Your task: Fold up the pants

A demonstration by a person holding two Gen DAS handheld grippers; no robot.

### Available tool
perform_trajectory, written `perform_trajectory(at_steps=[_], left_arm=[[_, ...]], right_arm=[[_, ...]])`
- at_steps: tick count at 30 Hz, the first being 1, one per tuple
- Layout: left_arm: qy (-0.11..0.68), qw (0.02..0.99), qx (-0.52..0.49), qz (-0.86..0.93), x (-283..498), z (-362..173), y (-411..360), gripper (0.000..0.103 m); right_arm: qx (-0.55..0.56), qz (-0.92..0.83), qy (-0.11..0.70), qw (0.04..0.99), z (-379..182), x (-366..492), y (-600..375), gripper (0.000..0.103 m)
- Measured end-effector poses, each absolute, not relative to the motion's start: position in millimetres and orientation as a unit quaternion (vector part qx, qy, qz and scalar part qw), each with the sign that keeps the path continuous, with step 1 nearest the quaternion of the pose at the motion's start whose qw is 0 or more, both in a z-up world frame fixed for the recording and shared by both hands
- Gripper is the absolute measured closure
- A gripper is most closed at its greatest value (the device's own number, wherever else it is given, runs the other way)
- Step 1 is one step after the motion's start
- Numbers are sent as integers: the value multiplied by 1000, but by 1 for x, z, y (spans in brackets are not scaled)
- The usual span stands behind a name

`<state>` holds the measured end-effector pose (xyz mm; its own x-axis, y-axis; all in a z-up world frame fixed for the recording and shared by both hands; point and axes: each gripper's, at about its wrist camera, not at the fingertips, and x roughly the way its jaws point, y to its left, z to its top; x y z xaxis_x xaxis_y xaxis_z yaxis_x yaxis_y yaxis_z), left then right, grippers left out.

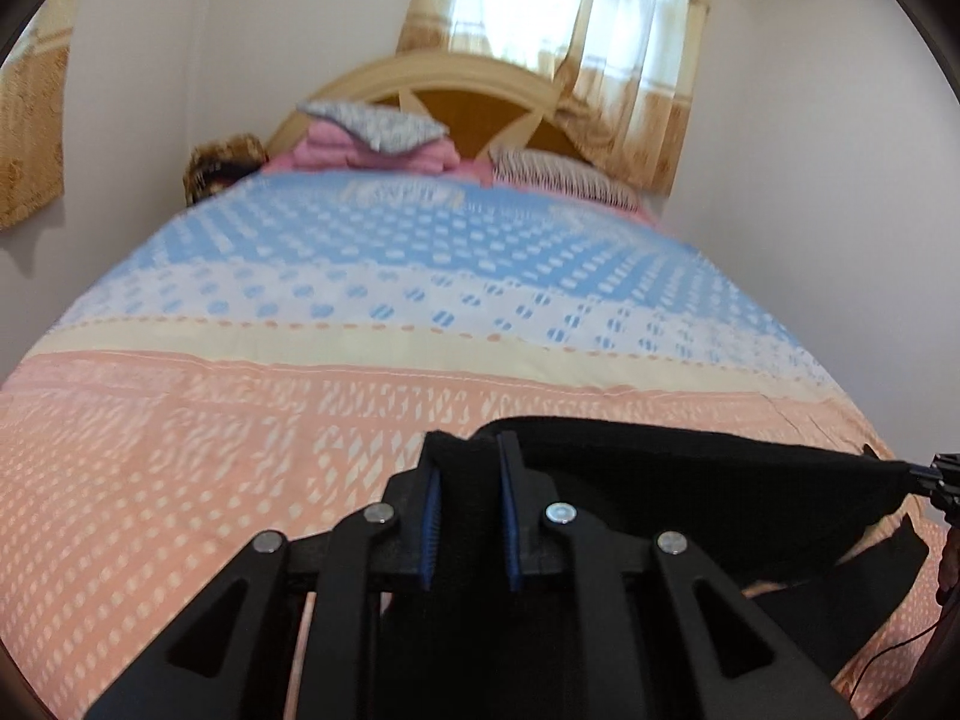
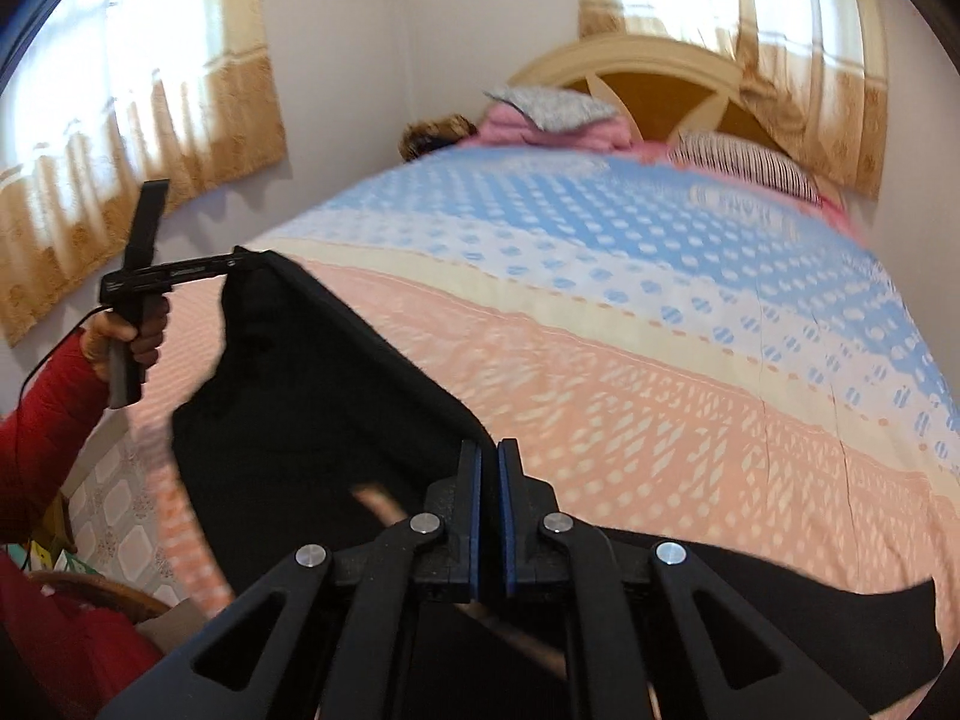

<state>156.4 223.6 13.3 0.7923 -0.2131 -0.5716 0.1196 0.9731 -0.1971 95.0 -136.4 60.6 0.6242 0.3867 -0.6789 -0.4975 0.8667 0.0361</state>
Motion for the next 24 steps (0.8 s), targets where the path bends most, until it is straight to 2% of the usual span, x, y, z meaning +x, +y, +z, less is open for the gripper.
perform_trajectory(at_steps=[5, 11, 14, 15, 18, 19, 24], left_arm=[[305, 946, -71, -81, 110, -5, 224, 85], [345, 934, -58, -68, 71, -43, 228, 81], [358, 932, -22, -52, 53, -63, 226, 73], [360, 932, -11, -43, 50, -68, 226, 68], [371, 928, 0, -20, 39, -82, 233, 40], [374, 927, -7, -18, 36, -82, 239, 36], [377, 926, -3, -25, 20, -72, 249, 35]], right_arm=[[-68, 268, 358, 892, 41, 38, -123, 98], [-79, 271, 404, 870, -20, -9, -108, 98], [-89, 261, 424, 863, -49, -23, -107, 98], [-85, 261, 428, 861, -55, -27, -108, 98], [-83, 258, 436, 858, -70, -30, -109, 98], [-91, 255, 440, 856, -74, -32, -109, 98], [-122, 256, 447, 848, -80, -46, -105, 98]])
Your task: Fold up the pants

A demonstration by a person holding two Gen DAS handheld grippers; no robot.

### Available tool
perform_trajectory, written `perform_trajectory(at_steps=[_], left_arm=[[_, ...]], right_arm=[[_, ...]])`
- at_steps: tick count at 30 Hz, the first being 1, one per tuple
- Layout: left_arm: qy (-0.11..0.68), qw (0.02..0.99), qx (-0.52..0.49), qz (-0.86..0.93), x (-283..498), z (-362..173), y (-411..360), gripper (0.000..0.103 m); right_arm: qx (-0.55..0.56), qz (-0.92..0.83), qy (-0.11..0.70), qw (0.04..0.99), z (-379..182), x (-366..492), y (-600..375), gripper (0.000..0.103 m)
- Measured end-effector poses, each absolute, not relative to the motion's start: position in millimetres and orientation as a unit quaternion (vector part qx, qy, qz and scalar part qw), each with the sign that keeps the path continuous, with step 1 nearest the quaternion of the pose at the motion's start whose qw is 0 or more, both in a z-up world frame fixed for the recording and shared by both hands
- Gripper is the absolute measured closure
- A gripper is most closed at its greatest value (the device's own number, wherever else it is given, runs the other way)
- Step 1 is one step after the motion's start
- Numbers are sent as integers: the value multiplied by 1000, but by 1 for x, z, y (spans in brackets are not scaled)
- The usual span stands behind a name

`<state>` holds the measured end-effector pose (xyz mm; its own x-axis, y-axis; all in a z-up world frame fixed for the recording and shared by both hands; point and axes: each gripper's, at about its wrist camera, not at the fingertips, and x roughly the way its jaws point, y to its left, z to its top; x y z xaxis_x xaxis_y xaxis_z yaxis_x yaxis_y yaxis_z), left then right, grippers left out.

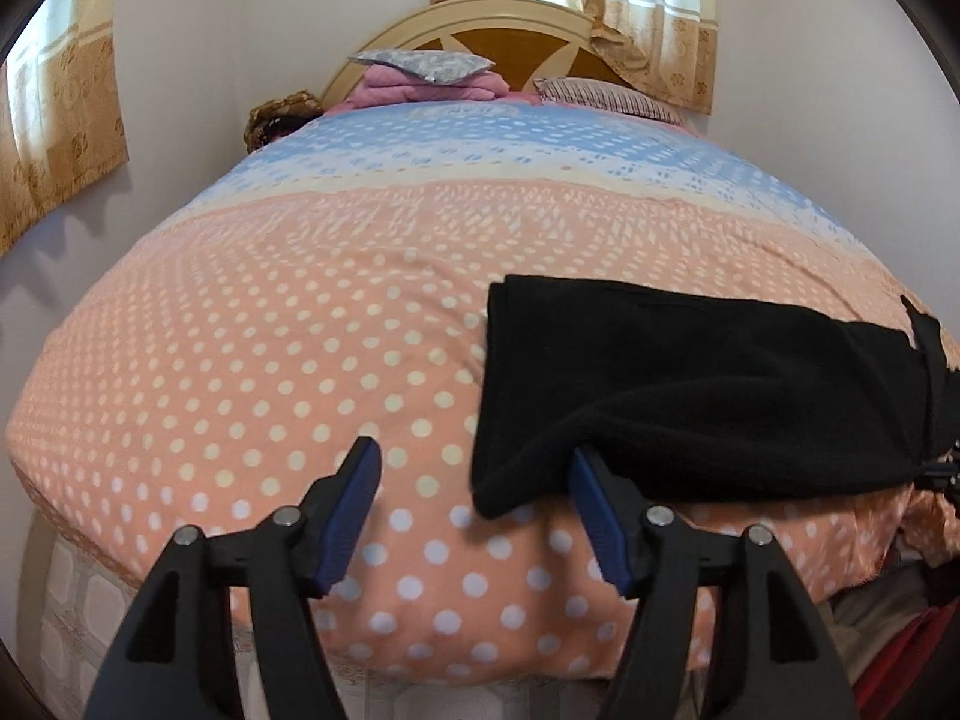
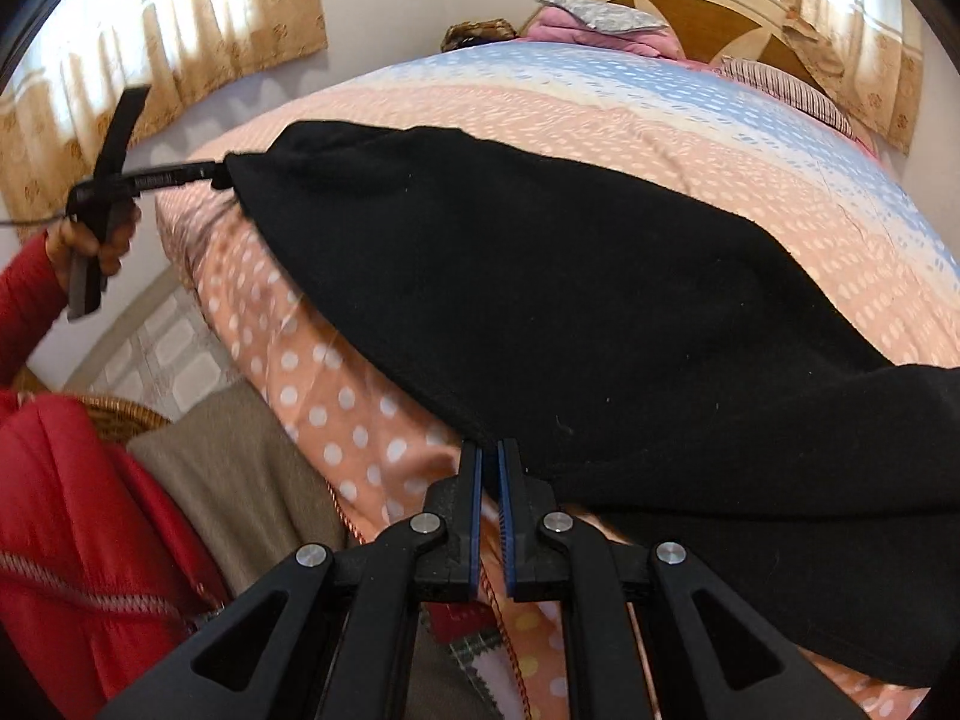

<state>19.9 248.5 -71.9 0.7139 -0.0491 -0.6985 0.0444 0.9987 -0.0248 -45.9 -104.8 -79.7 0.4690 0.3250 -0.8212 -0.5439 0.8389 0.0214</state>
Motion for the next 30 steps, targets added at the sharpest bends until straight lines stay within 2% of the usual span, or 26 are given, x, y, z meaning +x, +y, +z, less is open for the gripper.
perform_trajectory(at_steps=[3, 6, 8, 14, 22, 25, 26, 27, 29, 30], left_arm=[[363, 930, 50, -22, 12, -58, 245, 35], [352, 931, 99, 21, 8, -45, 256, 24], [351, 931, 93, 46, 7, -43, 268, 24], [409, 910, -55, -31, 3, -57, 279, 31], [423, 870, -193, -166, 5, -67, 241, 32], [440, 849, -237, -173, 11, -80, 239, 32], [443, 843, -251, -172, 14, -85, 239, 32], [446, 838, -269, -164, 18, -91, 241, 32], [434, 832, -313, -146, 26, -99, 248, 32], [426, 831, -331, -135, 28, -101, 251, 32]], right_arm=[[-118, 252, 454, 847, -76, -45, -107, 97], [-112, 249, 476, 836, -68, -42, -108, 92], [-113, 260, 476, 832, -60, -45, -107, 92], [11, 321, 430, 843, -25, -20, -103, 91], [-13, 310, 392, 866, -30, 31, -33, 91], [47, 321, 398, 858, -36, 41, -33, 90], [71, 324, 402, 853, -39, 45, -32, 84], [83, 320, 401, 854, -42, 47, -32, 70], [93, 301, 395, 863, -49, 48, -33, 54], [91, 293, 392, 867, -53, 47, -33, 53]])
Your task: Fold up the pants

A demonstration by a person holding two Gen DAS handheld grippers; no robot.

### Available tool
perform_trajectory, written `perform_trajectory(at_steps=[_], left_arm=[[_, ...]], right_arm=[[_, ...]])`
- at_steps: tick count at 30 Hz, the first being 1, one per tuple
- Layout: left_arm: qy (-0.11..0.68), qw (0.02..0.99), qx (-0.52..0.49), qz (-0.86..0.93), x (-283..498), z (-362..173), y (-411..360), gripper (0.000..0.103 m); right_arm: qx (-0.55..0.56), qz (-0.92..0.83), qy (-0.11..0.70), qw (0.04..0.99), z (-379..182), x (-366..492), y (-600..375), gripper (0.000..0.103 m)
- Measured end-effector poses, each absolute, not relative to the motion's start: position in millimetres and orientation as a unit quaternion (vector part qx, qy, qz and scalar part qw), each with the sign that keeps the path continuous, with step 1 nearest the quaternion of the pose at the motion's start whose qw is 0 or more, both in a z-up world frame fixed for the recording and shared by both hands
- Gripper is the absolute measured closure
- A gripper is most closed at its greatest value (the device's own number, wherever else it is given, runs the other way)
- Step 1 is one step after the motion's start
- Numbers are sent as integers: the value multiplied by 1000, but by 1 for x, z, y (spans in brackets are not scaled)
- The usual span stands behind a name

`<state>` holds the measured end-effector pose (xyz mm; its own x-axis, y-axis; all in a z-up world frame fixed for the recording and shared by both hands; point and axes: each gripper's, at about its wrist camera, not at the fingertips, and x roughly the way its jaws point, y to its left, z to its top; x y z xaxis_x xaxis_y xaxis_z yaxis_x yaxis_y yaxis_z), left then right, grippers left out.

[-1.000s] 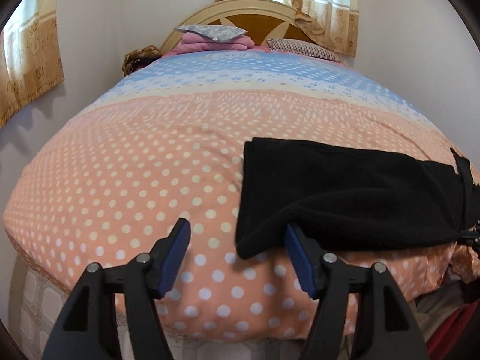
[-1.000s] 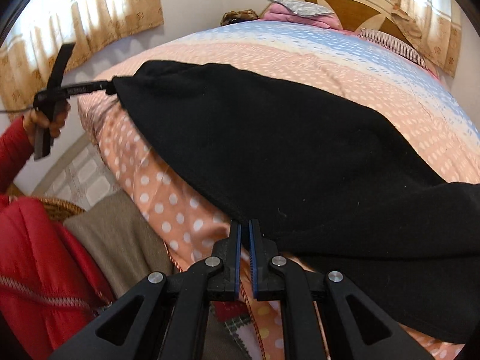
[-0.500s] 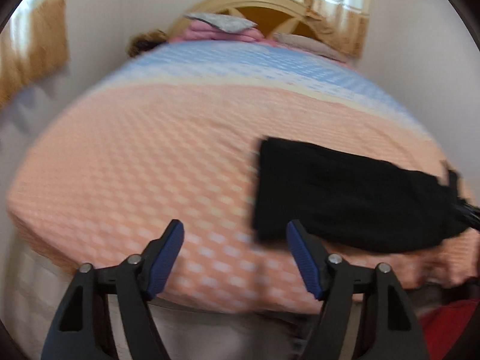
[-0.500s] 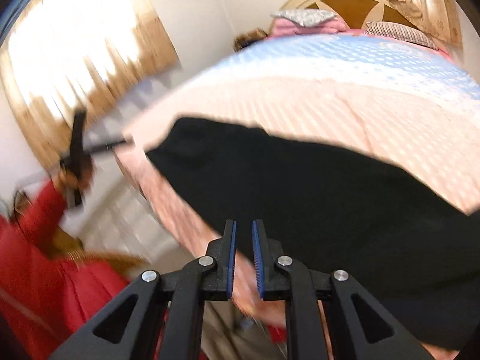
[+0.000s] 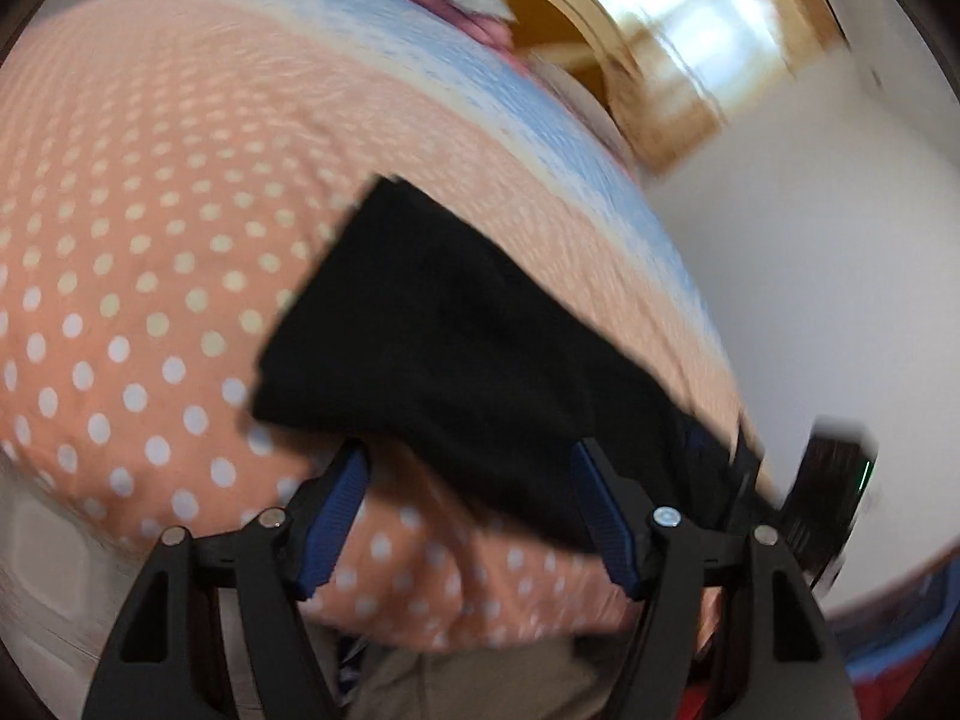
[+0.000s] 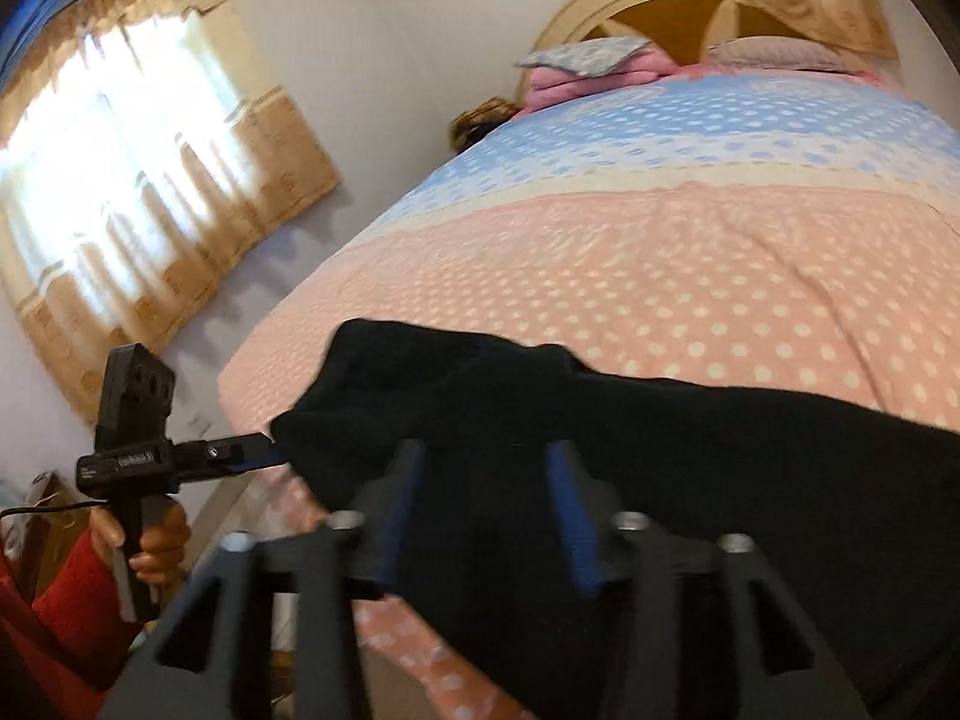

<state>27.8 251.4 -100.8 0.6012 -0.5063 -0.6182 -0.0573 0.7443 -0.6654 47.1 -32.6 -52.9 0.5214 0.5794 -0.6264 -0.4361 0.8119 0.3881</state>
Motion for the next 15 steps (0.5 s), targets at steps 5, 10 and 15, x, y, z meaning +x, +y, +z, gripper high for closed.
perform_trajectory(at_steps=[5, 10, 15], left_arm=[[393, 859, -323, -61, 38, -98, 259, 68], [365, 898, -236, -67, 41, -75, 243, 93], [349, 917, -189, -42, 54, -88, 254, 89]], right_arm=[[94, 263, 420, 864, -78, 47, -38, 53], [80, 254, 411, 872, -84, 43, -38, 53], [45, 243, 396, 884, -89, 35, -32, 53]])
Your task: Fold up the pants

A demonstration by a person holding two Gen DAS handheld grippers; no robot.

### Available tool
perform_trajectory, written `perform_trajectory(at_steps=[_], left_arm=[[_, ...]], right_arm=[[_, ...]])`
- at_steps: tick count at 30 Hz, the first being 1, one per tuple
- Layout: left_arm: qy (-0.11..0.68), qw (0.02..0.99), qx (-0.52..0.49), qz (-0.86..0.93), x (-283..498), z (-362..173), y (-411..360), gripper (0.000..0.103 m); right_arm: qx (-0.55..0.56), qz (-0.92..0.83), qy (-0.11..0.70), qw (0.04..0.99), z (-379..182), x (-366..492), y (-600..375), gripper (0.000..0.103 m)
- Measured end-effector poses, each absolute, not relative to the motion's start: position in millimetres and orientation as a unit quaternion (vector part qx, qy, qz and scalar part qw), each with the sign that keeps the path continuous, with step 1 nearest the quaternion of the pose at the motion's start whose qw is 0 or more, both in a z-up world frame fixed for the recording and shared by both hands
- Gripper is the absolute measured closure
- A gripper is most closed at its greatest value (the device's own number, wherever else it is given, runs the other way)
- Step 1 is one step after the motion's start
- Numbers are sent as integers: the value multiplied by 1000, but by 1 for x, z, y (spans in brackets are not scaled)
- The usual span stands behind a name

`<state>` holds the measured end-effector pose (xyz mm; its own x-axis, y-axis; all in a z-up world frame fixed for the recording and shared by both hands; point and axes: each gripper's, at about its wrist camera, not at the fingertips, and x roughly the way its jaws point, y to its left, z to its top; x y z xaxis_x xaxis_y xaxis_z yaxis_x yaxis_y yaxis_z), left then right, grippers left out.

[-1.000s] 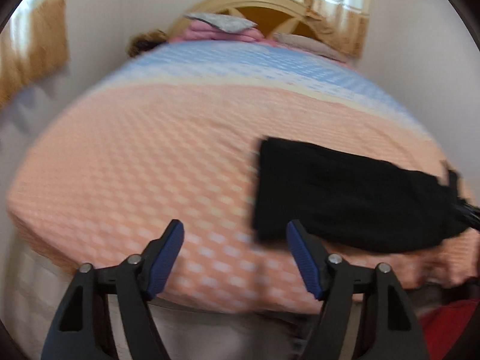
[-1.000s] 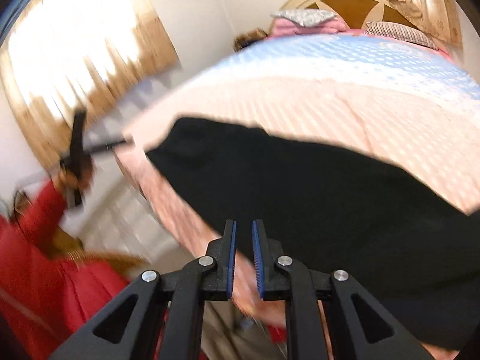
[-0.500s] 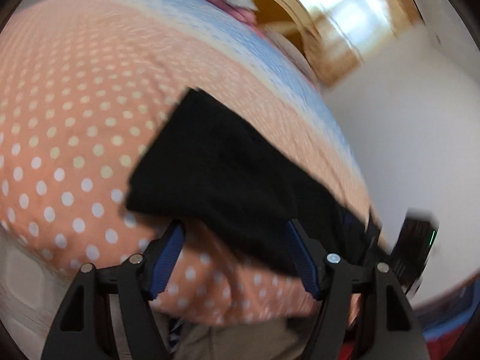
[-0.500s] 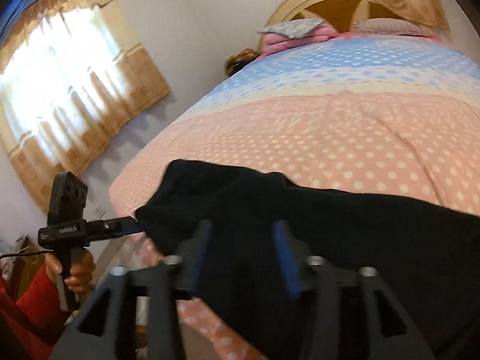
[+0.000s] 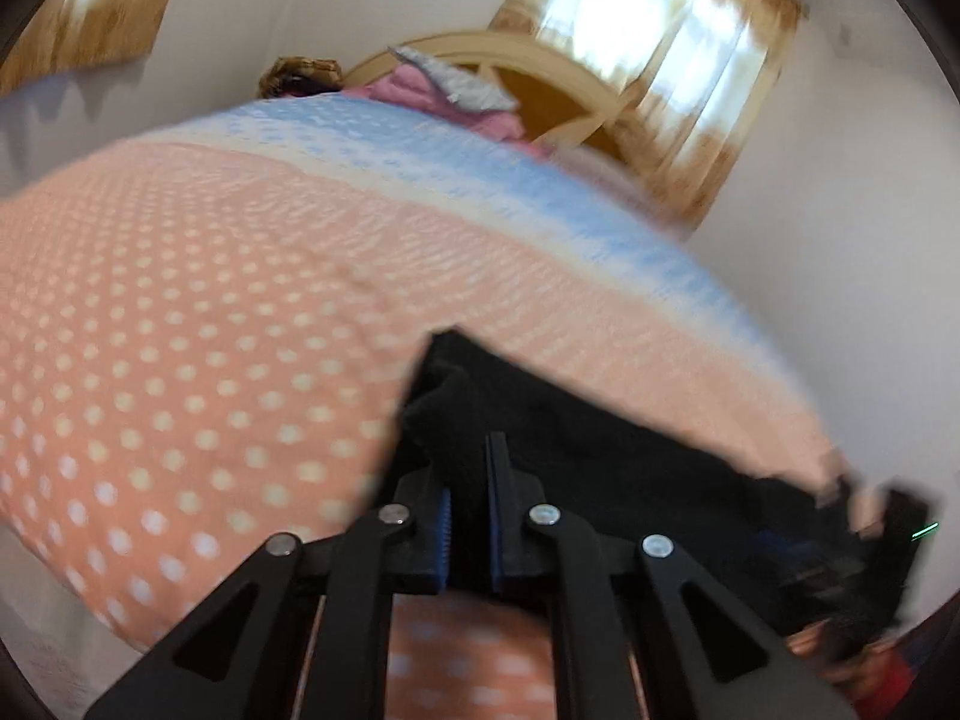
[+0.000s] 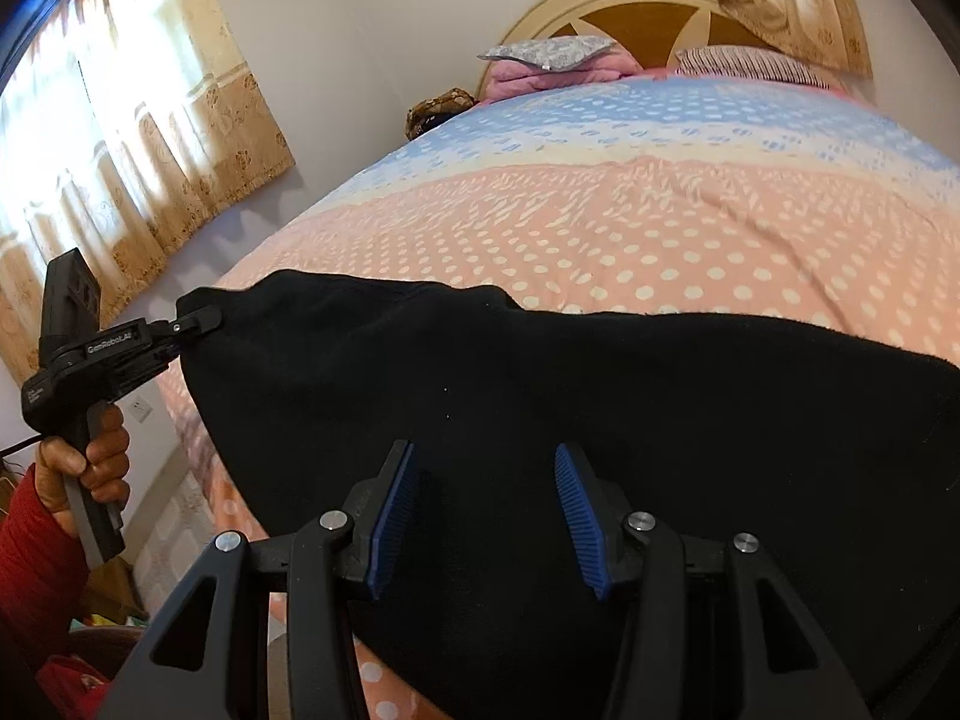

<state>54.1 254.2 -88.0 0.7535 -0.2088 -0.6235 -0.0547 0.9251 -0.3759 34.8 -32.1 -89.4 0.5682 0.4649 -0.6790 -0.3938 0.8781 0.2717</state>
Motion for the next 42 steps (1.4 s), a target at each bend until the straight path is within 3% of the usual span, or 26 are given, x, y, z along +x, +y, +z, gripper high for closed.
perform_trajectory(at_steps=[2, 4, 6, 11, 13, 18, 21, 28, 37, 42], left_arm=[[369, 913, -171, -29, 62, -103, 256, 82], [366, 914, -176, -12, 60, -96, 263, 57], [358, 919, -165, 31, 51, -84, 277, 45], [318, 934, -132, 100, 35, -48, 301, 48], [315, 939, -119, 70, 40, -42, 283, 56], [348, 933, -85, -40, 66, -68, 212, 69], [373, 925, -55, -41, 73, -90, 190, 73], [364, 931, -11, -10, 65, -97, 180, 72], [363, 932, -20, -7, 68, -100, 173, 72], [362, 932, -12, -8, 69, -101, 172, 71]], right_arm=[[41, 241, 394, 886, -91, 36, -31, 53], [36, 241, 395, 886, -90, 36, -30, 53], [36, 243, 398, 884, -89, 36, -30, 53], [90, 261, 411, 869, -72, 47, -47, 53], [109, 276, 390, 872, -54, 58, -54, 53], [79, 298, 384, 870, -40, 101, -37, 52], [70, 321, 435, 838, -65, 125, -17, 52], [22, 354, 483, 801, -82, 112, 10, 52], [125, 374, 491, 777, -99, 155, 19, 32], [178, 370, 468, 783, -90, 173, 2, 33]])
